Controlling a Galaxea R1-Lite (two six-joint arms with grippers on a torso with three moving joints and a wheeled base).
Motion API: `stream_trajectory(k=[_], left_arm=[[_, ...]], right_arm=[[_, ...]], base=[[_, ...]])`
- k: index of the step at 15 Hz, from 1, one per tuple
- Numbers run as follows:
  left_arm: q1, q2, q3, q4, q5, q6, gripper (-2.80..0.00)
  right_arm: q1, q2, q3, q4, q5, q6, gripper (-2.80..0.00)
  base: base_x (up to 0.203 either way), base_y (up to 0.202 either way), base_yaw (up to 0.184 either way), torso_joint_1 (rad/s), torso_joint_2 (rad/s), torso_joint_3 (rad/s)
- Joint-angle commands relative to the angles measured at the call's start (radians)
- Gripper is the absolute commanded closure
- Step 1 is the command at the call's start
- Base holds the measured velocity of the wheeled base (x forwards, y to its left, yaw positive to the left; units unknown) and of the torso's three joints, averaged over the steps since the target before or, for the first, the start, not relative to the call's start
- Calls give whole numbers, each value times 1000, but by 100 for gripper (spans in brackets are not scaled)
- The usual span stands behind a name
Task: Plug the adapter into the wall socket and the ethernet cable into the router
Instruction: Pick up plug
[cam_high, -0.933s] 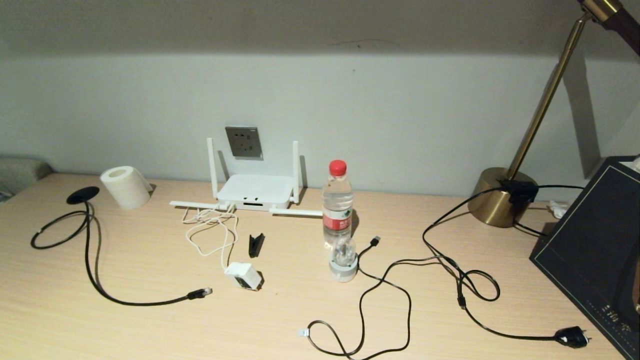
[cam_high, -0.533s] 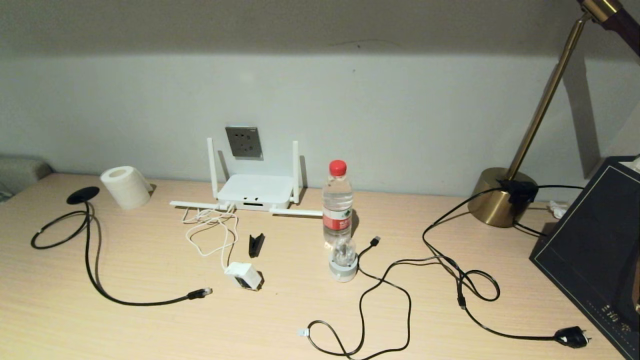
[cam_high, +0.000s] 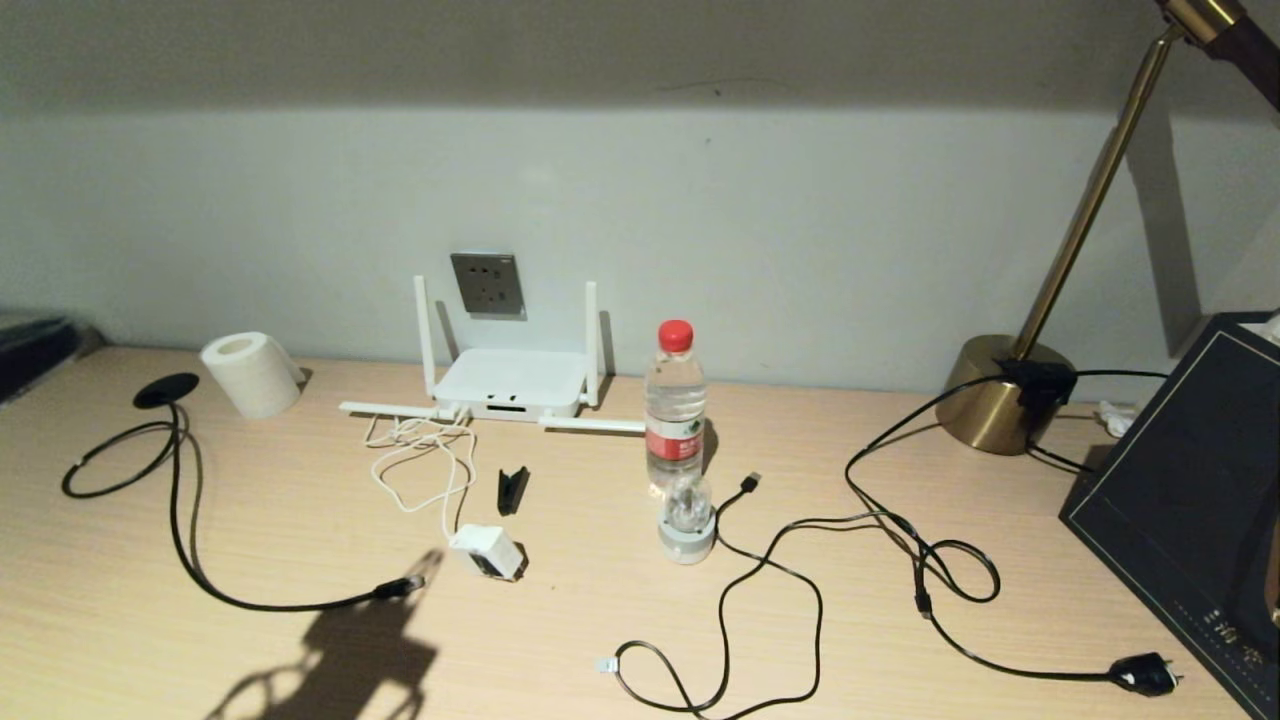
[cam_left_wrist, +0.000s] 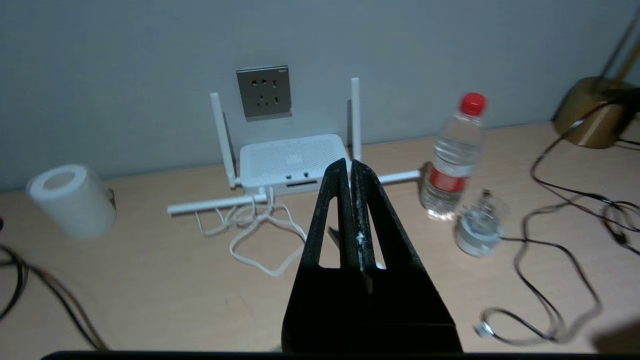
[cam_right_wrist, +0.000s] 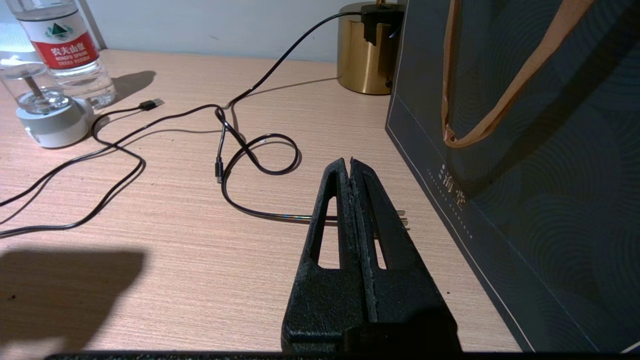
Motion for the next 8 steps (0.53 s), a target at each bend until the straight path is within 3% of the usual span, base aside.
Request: stream_trajectory(k=[1, 2, 4, 5, 7, 8], left_arm=[[11, 448, -129, -95, -21, 99, 0], [14, 536, -165, -134, -40, 187, 0], [10, 633, -205, -187, -109, 462, 0], [-1, 657, -211, -190, -174, 577, 0], [-15, 710, -253, -105, -294, 755, 0], [-17, 727, -285, -2, -324, 857, 0]], right_arm=[[0, 2, 35, -1, 1, 0, 0], [0, 2, 35, -1, 1, 0, 0], [0, 2, 35, -1, 1, 0, 0], [0, 2, 35, -1, 1, 0, 0], [0, 2, 35, -1, 1, 0, 0], [0, 2, 35, -1, 1, 0, 0]], base=[[0, 0, 0, 0, 0, 0], [0, 0, 0, 0, 0, 0], [0, 0, 0, 0, 0, 0], [0, 0, 0, 0, 0, 0], [0, 0, 0, 0, 0, 0], [0, 0, 0, 0, 0, 0]])
